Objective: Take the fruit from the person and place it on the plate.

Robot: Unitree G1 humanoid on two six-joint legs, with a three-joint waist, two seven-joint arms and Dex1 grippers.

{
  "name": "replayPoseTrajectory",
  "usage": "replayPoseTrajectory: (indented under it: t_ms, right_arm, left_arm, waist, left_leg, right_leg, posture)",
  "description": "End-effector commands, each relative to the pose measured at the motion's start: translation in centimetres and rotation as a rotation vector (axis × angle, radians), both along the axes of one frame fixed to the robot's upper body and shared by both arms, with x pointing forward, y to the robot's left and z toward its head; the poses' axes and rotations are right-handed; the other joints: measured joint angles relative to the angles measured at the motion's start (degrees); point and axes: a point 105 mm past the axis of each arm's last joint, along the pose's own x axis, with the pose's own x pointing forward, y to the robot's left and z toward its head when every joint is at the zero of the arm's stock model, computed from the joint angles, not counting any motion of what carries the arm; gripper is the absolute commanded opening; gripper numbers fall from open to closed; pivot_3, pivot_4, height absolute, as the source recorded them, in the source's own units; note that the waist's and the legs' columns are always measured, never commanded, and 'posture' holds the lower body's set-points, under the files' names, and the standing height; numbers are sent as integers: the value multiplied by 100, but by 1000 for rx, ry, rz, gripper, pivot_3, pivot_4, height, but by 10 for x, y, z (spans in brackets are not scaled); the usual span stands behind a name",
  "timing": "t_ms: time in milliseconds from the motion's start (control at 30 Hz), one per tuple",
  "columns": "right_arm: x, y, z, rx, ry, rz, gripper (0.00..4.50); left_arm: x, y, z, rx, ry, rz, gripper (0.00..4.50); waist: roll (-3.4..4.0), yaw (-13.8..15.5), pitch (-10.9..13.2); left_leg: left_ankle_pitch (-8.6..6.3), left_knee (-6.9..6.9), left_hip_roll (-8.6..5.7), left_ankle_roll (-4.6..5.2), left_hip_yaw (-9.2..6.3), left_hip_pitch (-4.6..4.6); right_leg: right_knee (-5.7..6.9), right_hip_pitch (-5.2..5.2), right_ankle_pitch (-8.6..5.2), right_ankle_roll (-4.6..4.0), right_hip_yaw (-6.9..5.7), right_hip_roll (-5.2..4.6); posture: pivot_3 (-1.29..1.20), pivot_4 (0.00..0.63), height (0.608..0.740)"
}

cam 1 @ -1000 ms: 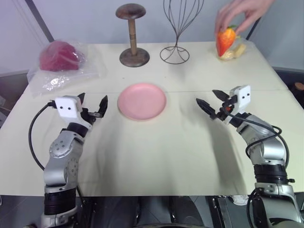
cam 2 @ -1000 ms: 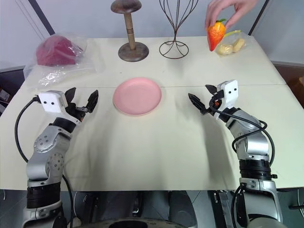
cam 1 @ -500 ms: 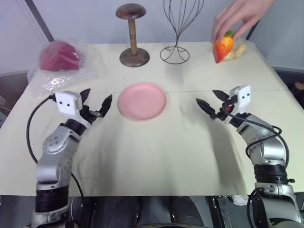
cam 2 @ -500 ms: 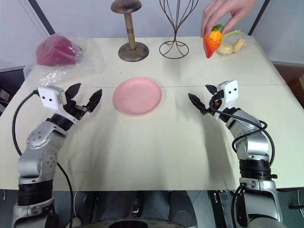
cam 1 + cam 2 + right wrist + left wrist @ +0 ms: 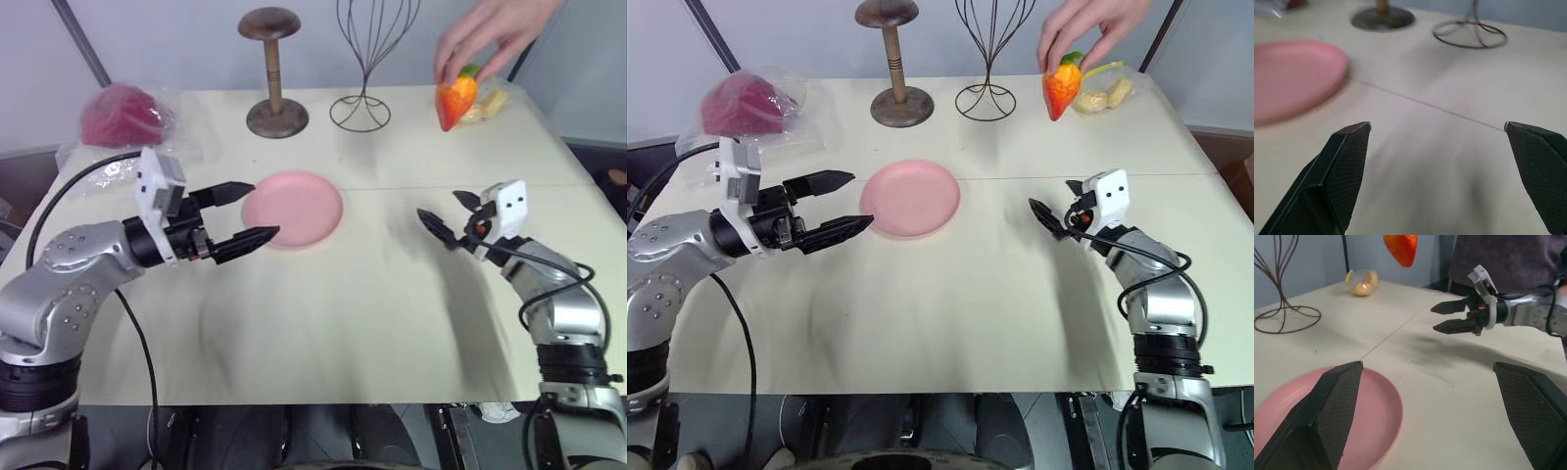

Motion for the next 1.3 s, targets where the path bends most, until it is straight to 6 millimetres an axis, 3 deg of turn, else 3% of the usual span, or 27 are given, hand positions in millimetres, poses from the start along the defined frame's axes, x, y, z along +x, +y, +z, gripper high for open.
replayPoseTrajectory:
  t_ms: [33,133,400,567,1033,1133,1233,1300]
  right_arm:
    - [0,0,54,18,-93,-17,4500]
    - [7,8,73,78,-88,-26,4500]
    - [30,20,93,233,-29,-118,4500]
    - [40,22,105,209,-59,-152,4500]
    - [42,23,128,208,-111,-168,4500]
    - [41,23,131,212,-121,-165,3650]
    - [40,24,131,212,-124,-159,2095]
    - [40,24,131,211,-124,-158,1363]
  left_arm:
    - [2,-1,5,-13,-27,5,4457]
    - [4,-3,4,-17,-31,11,4457]
    - [2,-6,3,-28,-40,28,4457]
    - [0,-4,1,-35,-44,55,4457]
    - [-2,-6,-1,-46,-46,71,4457]
    - [-1,-8,-2,-48,-47,68,4500]
    - [-1,-9,-2,-49,-49,66,4500]
    - [-1,-9,-1,-49,-50,64,4500]
  waist:
    - [0,-23,0]
    - [2,-39,1]
    - [1,1,2]
    - [1,-6,2]
    - [1,-18,2]
    - [1,-17,2]
    - [1,-9,2]
    - [1,-11,2]
  left_leg:
    - [0,0,1,0,0,0]
    - [0,0,6,0,5,1]
    - [0,0,3,-1,4,-3]
    - [1,-1,2,-1,3,-11]
    - [0,-1,2,-1,4,-11]
    - [0,-1,3,-1,4,-11]
    - [0,-1,2,0,4,-11]
    - [0,-1,2,0,4,-11]
  right_leg:
    - [0,0,0,0,0,0]
    - [0,-4,0,0,5,5]
    - [-3,-3,0,0,5,0]
    - [-2,-11,0,-1,4,0]
    - [-1,-12,0,-1,4,1]
    - [-1,-12,0,-1,4,2]
    - [-1,-12,0,-1,4,1]
    - [-1,-11,0,-1,4,1]
  posture:
    - [0,150,740]
    - [0,150,740]
    - [0,150,740]
    - [0,150,740]
    - [0,150,740]
    - [0,150,740]
    - [0,150,740]
    - [0,150,740]
